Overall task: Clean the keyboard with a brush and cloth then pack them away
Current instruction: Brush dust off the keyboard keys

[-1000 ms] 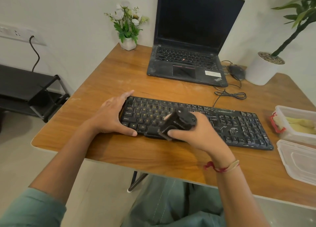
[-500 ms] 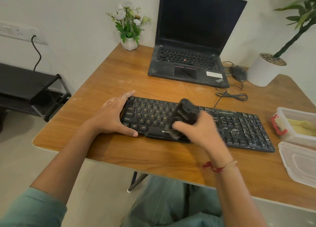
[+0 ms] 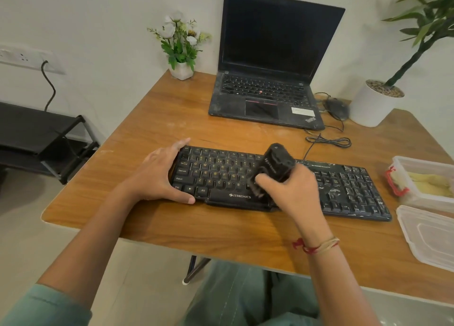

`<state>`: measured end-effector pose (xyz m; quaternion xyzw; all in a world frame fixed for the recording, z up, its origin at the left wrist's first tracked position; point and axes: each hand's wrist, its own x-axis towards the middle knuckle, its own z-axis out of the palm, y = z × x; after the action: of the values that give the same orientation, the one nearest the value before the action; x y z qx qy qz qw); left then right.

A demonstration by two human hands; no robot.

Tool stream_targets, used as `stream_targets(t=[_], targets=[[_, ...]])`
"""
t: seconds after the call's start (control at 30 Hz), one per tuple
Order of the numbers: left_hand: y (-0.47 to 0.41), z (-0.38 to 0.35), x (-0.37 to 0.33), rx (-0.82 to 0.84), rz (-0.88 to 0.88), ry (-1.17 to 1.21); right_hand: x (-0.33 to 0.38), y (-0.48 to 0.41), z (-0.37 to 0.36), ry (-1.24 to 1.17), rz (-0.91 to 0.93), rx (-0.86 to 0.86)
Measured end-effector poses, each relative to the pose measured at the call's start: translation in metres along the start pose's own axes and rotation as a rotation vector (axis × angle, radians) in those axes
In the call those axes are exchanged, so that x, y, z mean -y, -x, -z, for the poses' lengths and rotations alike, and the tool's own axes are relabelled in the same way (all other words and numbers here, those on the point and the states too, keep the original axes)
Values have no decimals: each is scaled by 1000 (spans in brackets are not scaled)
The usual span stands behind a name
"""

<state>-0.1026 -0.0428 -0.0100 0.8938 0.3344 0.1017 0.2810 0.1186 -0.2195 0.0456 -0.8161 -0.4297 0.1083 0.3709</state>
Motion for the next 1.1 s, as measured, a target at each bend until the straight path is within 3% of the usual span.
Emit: stream_targets(t=[0.07,0.23,0.37,0.43,0.53,0.63,0.73,0.83,0.9,1.0,1.1], targets=[[-1,-1,1,-10,-5,-5,-4,-1,-2,-17,-34,-129],[-1,-1,1,-9,-5,-5,6,16,-19,-77,118,117],[-1,-1,1,-6,3,-6,-3,0,-4,-13,21,-58],[0,-1,1,-5,6,-4,1,0,-2,37,62,-73],[0,0,-1,-7,10,10,20,18,-17,-24,152,166],[0,0,-3,-10,11,9,24,23,-23,-131,73,309],[1,1,-4,-1,14,5,11,13,-7,-82,-59,135],[2,1,-3,1,16,3,4,10,3,94,47,-119],[1,1,-1,3,11,5,12,14,-1,37,72,12],[0,0,0,-1,10,1,13,16,-9,-169,-60,342],[0,0,0,0,12,-2,1,4,3,-189,-132,168]])
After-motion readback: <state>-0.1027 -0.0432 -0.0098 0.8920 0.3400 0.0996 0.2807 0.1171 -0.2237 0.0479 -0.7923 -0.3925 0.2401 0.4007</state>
